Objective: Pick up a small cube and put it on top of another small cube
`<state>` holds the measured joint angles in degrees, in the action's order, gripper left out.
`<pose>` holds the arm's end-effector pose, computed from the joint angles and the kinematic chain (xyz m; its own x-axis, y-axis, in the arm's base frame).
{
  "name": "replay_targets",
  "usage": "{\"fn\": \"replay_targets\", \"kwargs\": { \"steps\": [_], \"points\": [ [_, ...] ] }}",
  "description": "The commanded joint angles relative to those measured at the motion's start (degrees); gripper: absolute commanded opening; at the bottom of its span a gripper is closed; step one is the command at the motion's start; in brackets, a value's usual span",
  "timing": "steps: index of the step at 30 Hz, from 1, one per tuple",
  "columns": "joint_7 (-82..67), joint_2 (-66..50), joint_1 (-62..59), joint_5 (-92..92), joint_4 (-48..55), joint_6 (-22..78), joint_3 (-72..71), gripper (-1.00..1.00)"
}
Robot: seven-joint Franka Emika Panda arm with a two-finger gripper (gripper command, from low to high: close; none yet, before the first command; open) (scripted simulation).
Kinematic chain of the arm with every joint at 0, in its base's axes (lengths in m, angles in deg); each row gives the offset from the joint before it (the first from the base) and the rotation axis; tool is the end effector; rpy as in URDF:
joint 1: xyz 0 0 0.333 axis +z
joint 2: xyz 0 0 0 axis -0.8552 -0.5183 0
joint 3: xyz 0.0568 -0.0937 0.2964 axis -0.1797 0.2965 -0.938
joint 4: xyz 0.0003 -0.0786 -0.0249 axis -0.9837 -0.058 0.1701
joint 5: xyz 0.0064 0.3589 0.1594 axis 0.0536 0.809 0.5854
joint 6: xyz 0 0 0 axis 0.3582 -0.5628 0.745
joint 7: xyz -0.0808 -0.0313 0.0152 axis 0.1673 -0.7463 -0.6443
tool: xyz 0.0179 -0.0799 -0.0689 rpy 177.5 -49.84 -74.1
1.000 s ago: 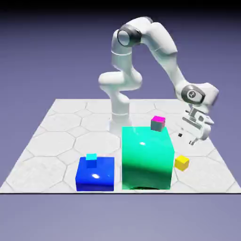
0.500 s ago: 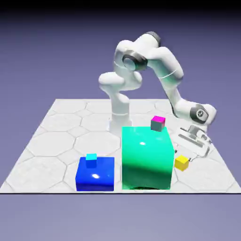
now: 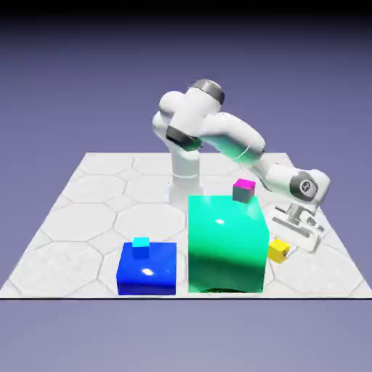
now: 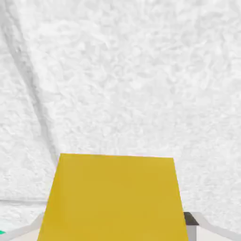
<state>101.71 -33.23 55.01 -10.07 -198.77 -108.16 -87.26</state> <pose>0.3083 0.3620 0.0984 0.1267 0.8466 -0.5169 0.8915 0.1313 0.4336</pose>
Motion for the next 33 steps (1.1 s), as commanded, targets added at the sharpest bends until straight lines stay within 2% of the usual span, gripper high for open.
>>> {"fn": "replay_targets", "kwargs": {
  "steps": [1, 13, 33],
  "points": [
    [-0.4, 2.1, 1.8, 1.7, -0.1, -1.6, 1.6, -1.00],
    [-4.3, 24.5, 20.9, 21.3, -1.6, -19.2, 18.8, -1.00],
    [0.1, 30.2, -17.8, 24.3, -20.6, -17.7, -22.8, -1.00]
  ]
}}
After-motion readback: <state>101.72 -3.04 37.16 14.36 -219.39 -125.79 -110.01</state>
